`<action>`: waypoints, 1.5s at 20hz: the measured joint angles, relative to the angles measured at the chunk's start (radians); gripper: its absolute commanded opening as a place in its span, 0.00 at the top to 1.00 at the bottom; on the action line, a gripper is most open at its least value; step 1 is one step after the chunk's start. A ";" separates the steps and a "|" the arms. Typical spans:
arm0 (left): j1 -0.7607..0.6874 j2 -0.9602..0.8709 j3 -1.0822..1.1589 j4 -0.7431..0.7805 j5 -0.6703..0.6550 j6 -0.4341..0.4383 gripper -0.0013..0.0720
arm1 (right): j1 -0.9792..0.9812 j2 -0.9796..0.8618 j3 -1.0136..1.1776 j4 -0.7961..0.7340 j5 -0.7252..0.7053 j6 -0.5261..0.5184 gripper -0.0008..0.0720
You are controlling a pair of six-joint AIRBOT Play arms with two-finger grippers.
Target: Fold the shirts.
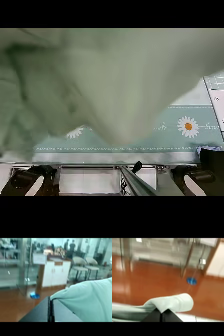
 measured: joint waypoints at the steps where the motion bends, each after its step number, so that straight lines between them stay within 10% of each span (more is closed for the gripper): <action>1: 0.000 -0.003 -0.019 -0.002 -0.058 -0.041 0.95 | 0.000 -0.015 0.002 -0.005 0.056 -0.014 0.97; 9: 0.000 -0.047 -0.388 -0.011 -0.215 -0.223 0.95 | 0.000 -0.396 0.007 -0.024 0.330 -0.074 0.97; 24: -0.006 -0.741 -0.508 -0.111 0.503 -0.054 0.95 | 0.000 -0.963 0.008 -0.161 -0.238 0.051 0.97; 30: -0.032 -0.885 -0.498 -0.132 0.447 -0.024 0.95 | 0.000 -1.042 0.008 -0.129 -0.205 0.111 0.97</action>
